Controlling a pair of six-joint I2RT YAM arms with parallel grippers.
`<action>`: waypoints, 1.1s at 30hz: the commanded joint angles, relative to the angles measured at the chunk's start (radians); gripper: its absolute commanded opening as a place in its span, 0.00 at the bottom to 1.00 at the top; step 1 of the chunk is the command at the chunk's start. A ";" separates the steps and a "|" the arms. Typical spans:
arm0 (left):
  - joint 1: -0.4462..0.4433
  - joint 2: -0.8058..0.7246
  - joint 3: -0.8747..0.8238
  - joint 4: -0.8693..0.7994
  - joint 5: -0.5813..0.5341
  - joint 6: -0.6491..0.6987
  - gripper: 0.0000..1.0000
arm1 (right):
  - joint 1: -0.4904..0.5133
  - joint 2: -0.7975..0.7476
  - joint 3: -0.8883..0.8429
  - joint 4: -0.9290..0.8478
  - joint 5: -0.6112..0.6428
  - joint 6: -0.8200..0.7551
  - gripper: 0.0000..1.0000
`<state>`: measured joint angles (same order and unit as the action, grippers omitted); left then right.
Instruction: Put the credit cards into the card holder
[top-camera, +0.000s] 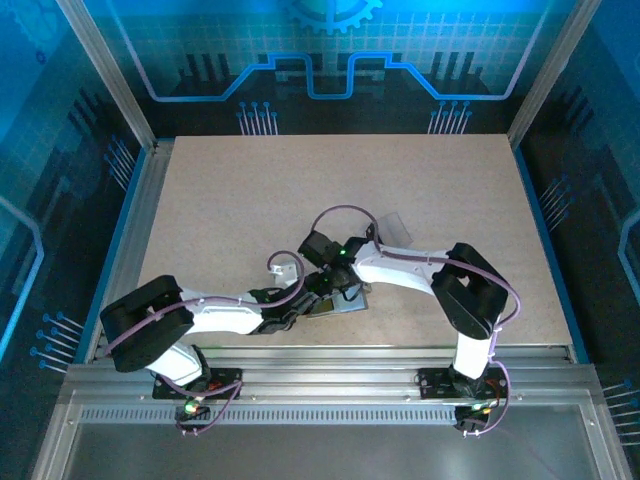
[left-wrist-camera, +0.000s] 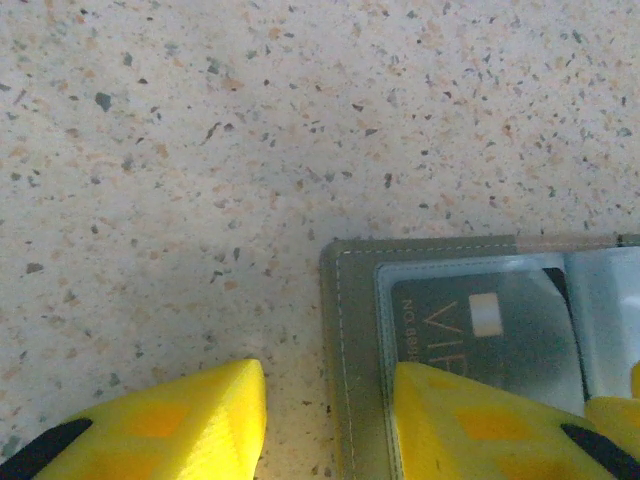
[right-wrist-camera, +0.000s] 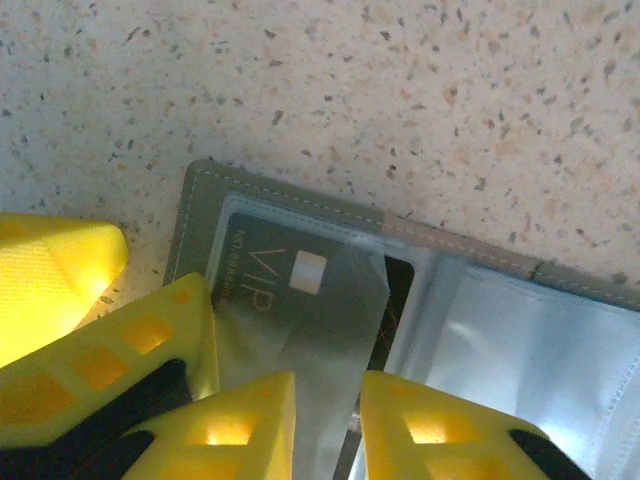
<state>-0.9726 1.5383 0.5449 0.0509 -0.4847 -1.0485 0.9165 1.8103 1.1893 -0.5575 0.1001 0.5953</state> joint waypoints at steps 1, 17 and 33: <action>-0.044 0.165 -0.079 0.102 0.480 -0.065 0.42 | -0.036 -0.044 -0.063 0.159 -0.199 0.051 0.29; -0.044 0.131 -0.076 0.077 0.472 -0.044 0.44 | -0.039 -0.314 -0.258 0.063 -0.011 0.103 0.42; -0.044 0.160 -0.069 0.084 0.479 -0.047 0.43 | -0.048 -0.368 -0.431 0.113 -0.021 0.163 0.51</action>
<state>-0.9791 1.5276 0.5209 0.0944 -0.4942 -1.0439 0.8761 1.4269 0.7521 -0.4587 0.0788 0.7452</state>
